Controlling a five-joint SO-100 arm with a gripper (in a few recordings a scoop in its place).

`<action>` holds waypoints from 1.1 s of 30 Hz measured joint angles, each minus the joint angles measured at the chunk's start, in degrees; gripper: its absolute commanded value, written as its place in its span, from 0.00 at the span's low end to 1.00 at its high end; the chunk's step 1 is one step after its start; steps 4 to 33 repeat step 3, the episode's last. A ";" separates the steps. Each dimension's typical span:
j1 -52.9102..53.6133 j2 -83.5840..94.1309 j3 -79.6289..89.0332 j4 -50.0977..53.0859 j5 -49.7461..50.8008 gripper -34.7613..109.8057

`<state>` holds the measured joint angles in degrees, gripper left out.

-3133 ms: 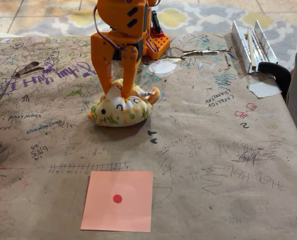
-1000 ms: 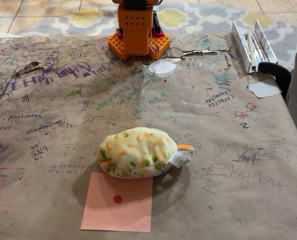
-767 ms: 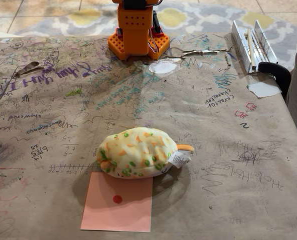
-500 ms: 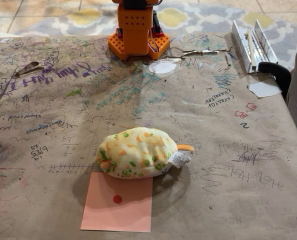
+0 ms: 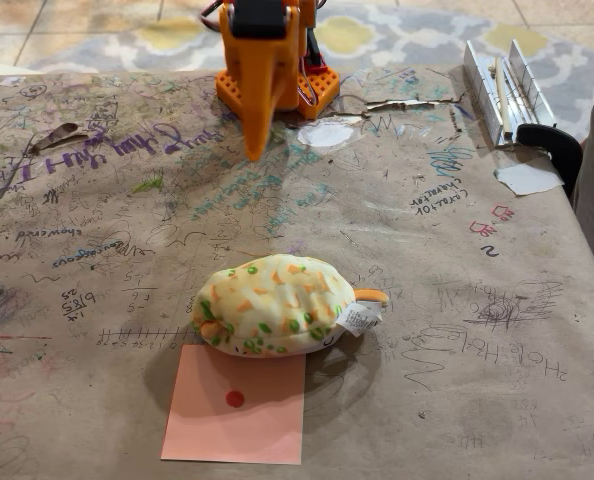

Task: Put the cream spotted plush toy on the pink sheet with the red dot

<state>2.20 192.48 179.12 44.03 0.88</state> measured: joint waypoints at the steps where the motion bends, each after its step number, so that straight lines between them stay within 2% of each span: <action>1: -0.44 0.00 0.00 0.97 -0.09 0.24; 33: -0.35 0.00 0.00 1.76 0.70 0.24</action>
